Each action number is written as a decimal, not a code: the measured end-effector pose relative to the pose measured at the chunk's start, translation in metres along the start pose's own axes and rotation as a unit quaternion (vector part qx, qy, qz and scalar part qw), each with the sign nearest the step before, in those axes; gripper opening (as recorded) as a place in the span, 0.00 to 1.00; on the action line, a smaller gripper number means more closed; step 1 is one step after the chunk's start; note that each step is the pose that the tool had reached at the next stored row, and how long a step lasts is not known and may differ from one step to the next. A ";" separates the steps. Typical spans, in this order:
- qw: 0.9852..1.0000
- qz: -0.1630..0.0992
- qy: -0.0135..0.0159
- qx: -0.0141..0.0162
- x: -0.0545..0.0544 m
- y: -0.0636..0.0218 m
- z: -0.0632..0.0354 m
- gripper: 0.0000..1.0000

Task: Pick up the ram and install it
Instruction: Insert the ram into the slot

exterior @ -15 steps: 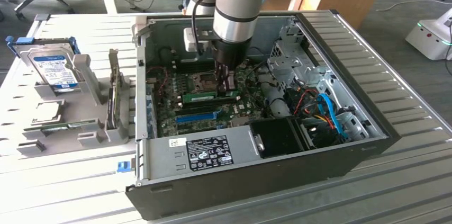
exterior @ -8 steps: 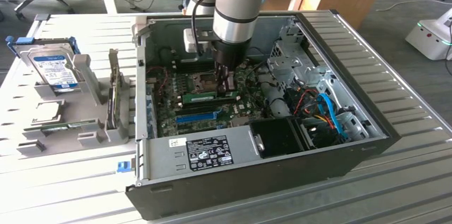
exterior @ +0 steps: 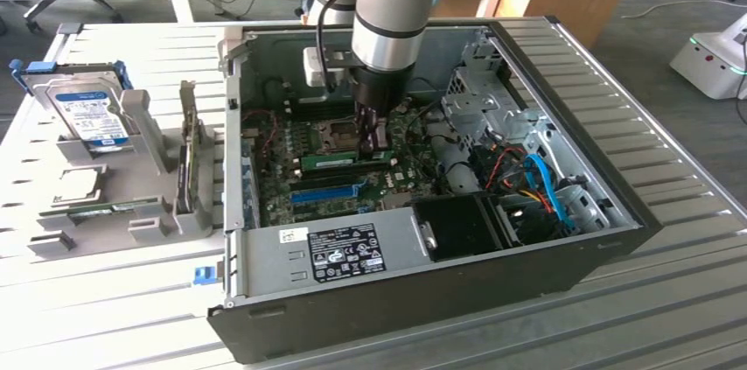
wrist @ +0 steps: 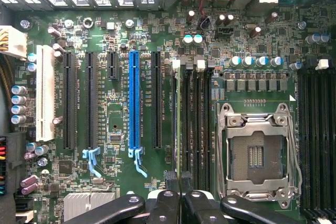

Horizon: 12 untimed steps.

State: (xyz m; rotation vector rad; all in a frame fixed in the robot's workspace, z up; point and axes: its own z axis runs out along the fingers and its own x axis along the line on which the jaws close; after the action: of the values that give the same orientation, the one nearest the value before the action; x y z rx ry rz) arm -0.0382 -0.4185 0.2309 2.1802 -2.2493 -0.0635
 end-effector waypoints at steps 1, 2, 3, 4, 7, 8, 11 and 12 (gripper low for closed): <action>1.000 0.000 0.000 0.000 0.000 0.0000 0.0000 0.12; 1.000 0.000 0.000 0.000 0.000 0.0000 0.0000 0.12; 1.000 0.000 0.000 0.000 0.000 0.0000 0.0000 0.12; 1.000 0.000 0.000 0.000 0.000 0.0000 0.0000 0.12; 1.000 0.000 0.000 0.000 0.000 0.0000 0.0000 0.12; 1.000 0.000 0.000 0.000 0.000 0.0000 0.0000 0.12; 1.000 -0.001 0.000 0.000 0.000 0.0000 0.0002 0.12; 1.000 -0.001 0.000 0.000 0.000 0.0000 0.0001 0.12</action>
State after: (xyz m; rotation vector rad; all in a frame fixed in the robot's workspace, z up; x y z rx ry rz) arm -0.0382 -0.4182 0.2308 2.1832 -2.2462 -0.0635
